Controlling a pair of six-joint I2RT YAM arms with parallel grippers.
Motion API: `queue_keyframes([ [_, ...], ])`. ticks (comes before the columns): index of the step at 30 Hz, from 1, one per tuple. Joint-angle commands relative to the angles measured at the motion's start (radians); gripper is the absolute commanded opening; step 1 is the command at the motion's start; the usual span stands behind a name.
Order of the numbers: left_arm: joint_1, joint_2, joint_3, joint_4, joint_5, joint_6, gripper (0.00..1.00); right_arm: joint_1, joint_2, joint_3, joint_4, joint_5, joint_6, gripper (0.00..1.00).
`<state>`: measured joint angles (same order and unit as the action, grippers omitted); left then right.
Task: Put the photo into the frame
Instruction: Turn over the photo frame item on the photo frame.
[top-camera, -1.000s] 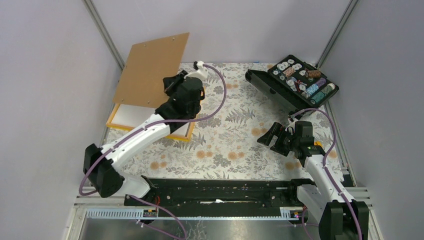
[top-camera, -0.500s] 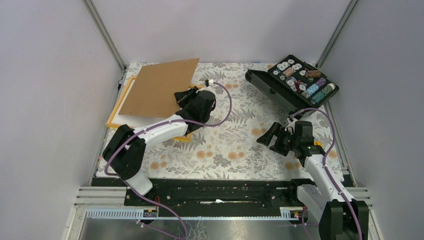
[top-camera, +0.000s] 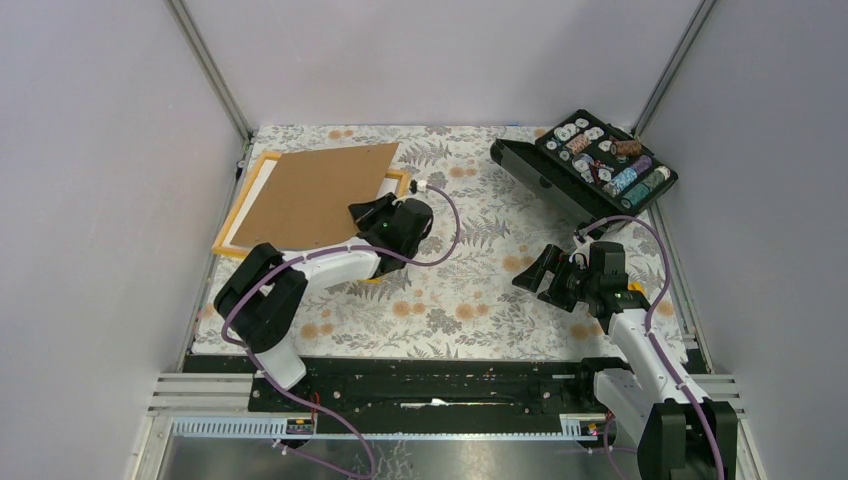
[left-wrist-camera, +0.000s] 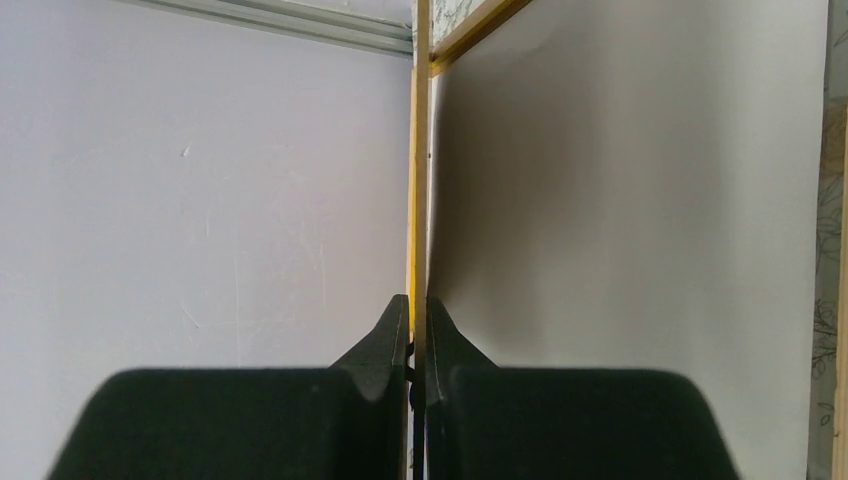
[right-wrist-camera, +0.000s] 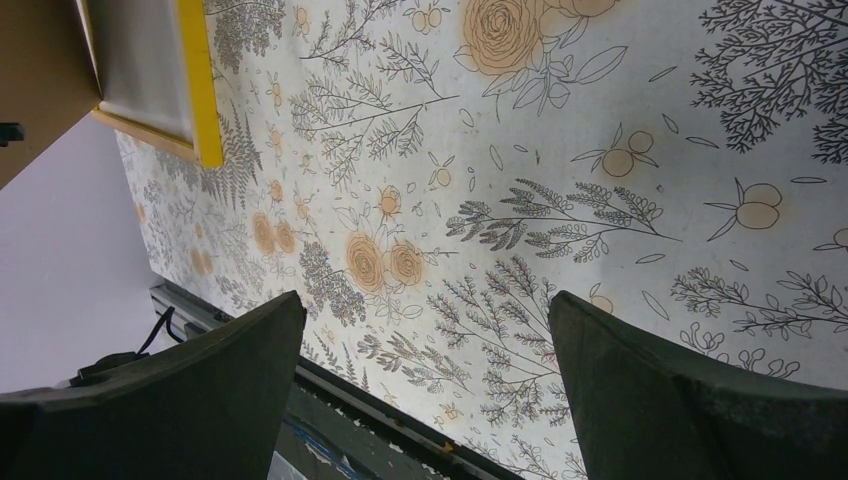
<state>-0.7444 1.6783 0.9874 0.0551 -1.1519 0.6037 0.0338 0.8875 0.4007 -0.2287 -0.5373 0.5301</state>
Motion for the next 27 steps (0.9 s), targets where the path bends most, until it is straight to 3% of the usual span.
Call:
queue_keyframes([
  [1, 0.011, -0.012, -0.011, 0.032, -0.043, -0.001, 0.0, 0.006, 0.004, 0.004, 0.019, -0.017, -0.017, 1.0],
  [13, 0.045, 0.023, -0.087, 0.146, -0.019, 0.105, 0.0, 0.006, 0.006, 0.006, 0.018, -0.01, -0.017, 1.0],
  [17, 0.045, 0.034, -0.051, 0.039, 0.011, 0.04, 0.0, 0.006, 0.015, 0.007, 0.017, -0.011, -0.017, 1.0],
  [22, 0.046, 0.086, -0.04, 0.079, -0.011, 0.071, 0.0, 0.006, 0.008, 0.007, 0.017, -0.012, -0.016, 1.0],
  [25, 0.047, 0.117, -0.007, 0.008, -0.013, 0.014, 0.14, 0.007, 0.002, 0.003, 0.016, -0.009, -0.014, 1.0],
  [27, 0.046, 0.119, 0.008, -0.029, -0.002, -0.027, 0.31, 0.006, -0.006, 0.0, 0.017, -0.01, -0.014, 1.0],
])
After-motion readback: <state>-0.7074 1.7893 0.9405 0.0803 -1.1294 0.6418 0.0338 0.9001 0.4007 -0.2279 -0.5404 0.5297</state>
